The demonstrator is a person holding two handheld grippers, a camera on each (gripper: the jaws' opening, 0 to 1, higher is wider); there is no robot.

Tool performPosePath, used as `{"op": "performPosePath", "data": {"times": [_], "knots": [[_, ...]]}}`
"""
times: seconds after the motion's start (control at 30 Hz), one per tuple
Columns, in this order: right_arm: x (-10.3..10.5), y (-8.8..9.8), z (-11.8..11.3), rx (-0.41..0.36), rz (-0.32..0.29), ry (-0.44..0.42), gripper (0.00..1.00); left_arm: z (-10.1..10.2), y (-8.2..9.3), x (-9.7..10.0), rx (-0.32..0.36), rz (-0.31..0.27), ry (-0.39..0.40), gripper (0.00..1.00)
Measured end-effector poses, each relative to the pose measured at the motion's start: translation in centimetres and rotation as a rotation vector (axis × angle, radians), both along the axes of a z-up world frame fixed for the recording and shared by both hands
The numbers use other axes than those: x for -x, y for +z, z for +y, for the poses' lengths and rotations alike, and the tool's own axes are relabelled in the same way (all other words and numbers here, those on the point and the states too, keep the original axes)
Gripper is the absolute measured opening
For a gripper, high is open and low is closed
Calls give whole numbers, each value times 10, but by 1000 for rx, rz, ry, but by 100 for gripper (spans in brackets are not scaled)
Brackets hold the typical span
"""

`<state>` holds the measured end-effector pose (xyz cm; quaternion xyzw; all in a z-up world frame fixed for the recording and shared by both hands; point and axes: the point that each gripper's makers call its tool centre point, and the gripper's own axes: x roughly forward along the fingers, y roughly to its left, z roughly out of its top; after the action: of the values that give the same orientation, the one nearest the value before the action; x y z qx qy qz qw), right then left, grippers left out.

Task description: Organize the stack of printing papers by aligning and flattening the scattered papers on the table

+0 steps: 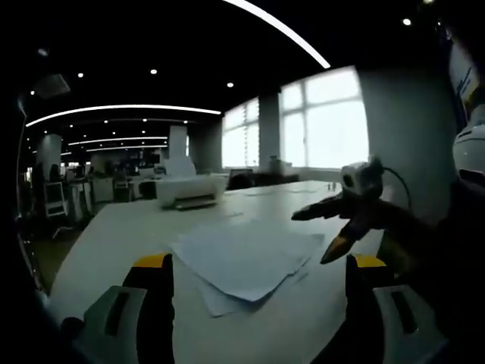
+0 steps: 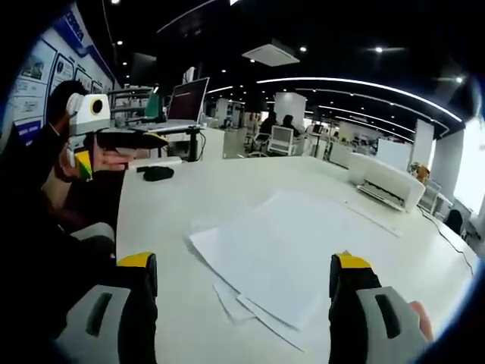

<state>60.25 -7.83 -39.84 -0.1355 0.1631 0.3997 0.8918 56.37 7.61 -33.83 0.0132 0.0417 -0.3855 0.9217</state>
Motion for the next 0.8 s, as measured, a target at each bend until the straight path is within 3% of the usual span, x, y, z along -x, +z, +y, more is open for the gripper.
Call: {"op": "performPosePath", "data": {"times": [0.57,0.8], "knots": [[-1,-13,13,24,23,31,89,0,4,1,-1,-8,-3,97],[-5,-7,20,28,8,49,89,-1,4,2,-8,-8,-7,97]]}}
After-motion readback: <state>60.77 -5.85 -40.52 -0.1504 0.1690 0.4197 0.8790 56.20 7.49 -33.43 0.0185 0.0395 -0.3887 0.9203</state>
